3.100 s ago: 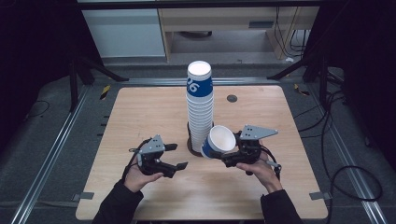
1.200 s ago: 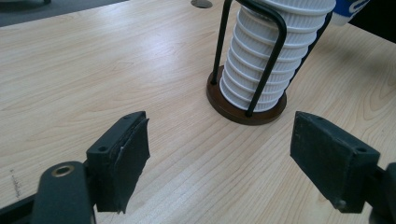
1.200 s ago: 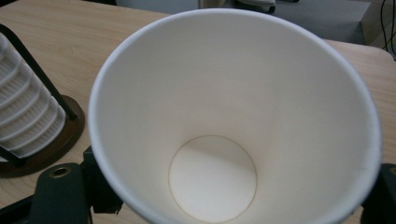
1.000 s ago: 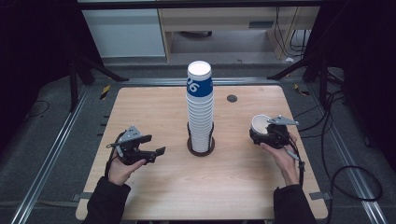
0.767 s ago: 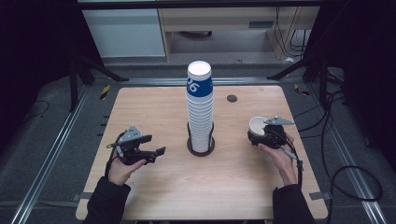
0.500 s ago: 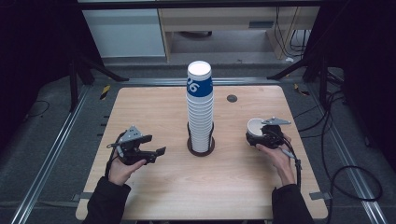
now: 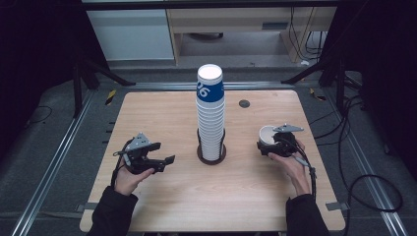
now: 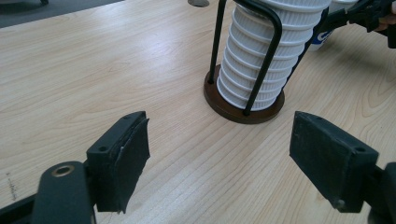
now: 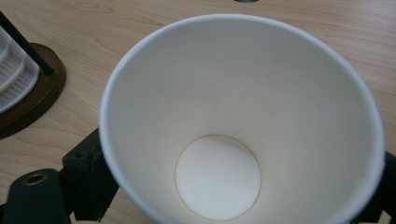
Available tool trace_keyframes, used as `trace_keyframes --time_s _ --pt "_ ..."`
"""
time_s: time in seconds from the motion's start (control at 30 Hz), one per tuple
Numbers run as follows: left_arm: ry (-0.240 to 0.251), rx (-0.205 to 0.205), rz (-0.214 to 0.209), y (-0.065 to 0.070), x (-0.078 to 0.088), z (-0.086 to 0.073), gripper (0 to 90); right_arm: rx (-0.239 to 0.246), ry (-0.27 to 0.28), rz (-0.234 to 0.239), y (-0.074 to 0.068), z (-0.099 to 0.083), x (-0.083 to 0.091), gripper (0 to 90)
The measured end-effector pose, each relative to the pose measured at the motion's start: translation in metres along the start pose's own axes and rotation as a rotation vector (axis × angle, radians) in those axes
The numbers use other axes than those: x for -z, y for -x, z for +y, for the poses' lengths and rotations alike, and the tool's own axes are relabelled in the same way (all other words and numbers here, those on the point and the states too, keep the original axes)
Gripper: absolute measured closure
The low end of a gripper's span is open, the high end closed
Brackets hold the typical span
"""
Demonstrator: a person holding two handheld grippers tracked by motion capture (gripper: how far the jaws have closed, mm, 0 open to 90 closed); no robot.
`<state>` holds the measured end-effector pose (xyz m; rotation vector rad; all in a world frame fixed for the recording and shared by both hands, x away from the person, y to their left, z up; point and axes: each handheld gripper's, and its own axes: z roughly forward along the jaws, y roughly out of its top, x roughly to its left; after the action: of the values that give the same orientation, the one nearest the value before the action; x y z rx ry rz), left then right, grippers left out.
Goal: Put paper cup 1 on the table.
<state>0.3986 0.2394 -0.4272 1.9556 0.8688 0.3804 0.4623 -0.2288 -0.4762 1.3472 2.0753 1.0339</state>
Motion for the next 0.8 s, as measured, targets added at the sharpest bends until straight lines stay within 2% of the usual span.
trace_keyframes --time_s 0.2,0.33,0.43,0.6,0.8 --pt "0.012 0.000 0.005 0.001 0.003 0.002 19.4 0.010 0.005 -0.006 -0.005 0.003 0.011 7.0" --pt "0.023 -0.002 0.003 0.001 0.007 0.004 19.2 0.016 -0.018 -0.024 -0.010 0.004 0.019 5.0" --pt "0.021 -0.003 0.004 0.001 0.007 0.005 19.2 0.025 0.009 -0.047 -0.011 0.001 0.025 6.2" --pt "0.010 -0.008 0.004 0.002 0.005 0.004 19.2 0.013 -0.001 -0.041 -0.008 0.000 0.029 5.0" --pt "0.018 -0.002 0.003 0.002 0.007 0.004 19.2 0.003 0.024 -0.035 -0.010 0.003 0.045 4.2"
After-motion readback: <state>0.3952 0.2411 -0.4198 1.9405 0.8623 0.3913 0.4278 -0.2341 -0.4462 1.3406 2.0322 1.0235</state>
